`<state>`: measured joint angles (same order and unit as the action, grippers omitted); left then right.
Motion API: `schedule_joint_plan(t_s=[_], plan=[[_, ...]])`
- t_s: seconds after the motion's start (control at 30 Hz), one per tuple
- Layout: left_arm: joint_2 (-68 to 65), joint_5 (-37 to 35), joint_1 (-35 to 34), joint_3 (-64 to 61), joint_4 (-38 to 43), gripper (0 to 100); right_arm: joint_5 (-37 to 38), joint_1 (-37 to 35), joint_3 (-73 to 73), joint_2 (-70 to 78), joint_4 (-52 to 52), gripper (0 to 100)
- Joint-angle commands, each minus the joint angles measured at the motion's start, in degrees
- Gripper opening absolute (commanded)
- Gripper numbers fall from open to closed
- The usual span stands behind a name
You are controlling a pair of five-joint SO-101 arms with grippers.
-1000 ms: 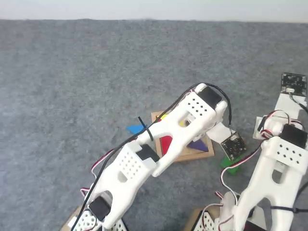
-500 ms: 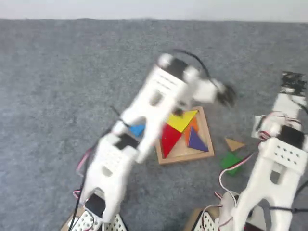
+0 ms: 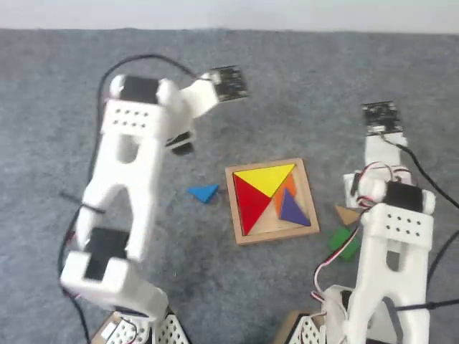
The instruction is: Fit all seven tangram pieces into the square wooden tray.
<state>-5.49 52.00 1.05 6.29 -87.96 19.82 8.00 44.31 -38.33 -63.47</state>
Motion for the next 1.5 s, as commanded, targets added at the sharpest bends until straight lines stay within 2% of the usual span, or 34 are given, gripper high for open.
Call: schedule_joint_plan(t_s=[0.0, 0.17, 0.27, 0.33, 0.4, 0.5, 0.6, 0.67, 0.8, 1.03, 1.23, 1.47], plan=[[12.6, -7.3, -6.3, -16.0, 10.8, 18, 4.6, -8.7, -0.7, -2.9, -3.3, 0.9], [31.4, -23.8, -14.7, -42.7, 28.3, 18, 4.9, -19.1, 4.7, -0.7, -0.8, 2.1], [41.3, -29.5, -17.5, -54.9, 32.6, 18, 5.1, -23.3, 6.6, 1.8, 1.0, 13.4], [46.9, -30.0, -18.8, -60.4, 32.8, 18, 5.4, -25.0, 7.4, 3.2, 2.2, 23.1], [50.7, -29.4, -20.1, -64.9, 32.7, 18, 5.7, -26.0, 8.0, 4.5, 4.2, 28.3], [53.5, -27.9, -20.7, -72.3, 34.1, 18, 9.4, -27.8, 9.9, 6.2, 7.7, 31.4], [53.4, -27.3, -20.7, -78.5, 40.7, 18, 9.7, -30.6, 11.7, 7.3, 10.8, 33.6], [52.6, -27.3, -20.8, -80.8, 43.6, 18, 9.8, -32.5, 12.2, 7.9, 11.5, 33.6], [50.7, -25.8, -22.1, -80.8, 44.4, 18, 9.9, -35.2, 14.1, 7.3, 11.7, 33.6], [48.4, -25.8, -22.2, -80.3, 45.4, 18, 11.4, -35.9, 15.6, 7.3, 11.3, 33.6], [48.0, -25.8, -22.2, -80.4, 45.5, 18, 11.9, -35.6, 16.9, 7.3, 12.0, 33.6], [48.0, -25.7, -22.2, -80.4, 45.3, 18, 18.5, -31.6, 22.0, 7.9, 20.4, 33.5]])
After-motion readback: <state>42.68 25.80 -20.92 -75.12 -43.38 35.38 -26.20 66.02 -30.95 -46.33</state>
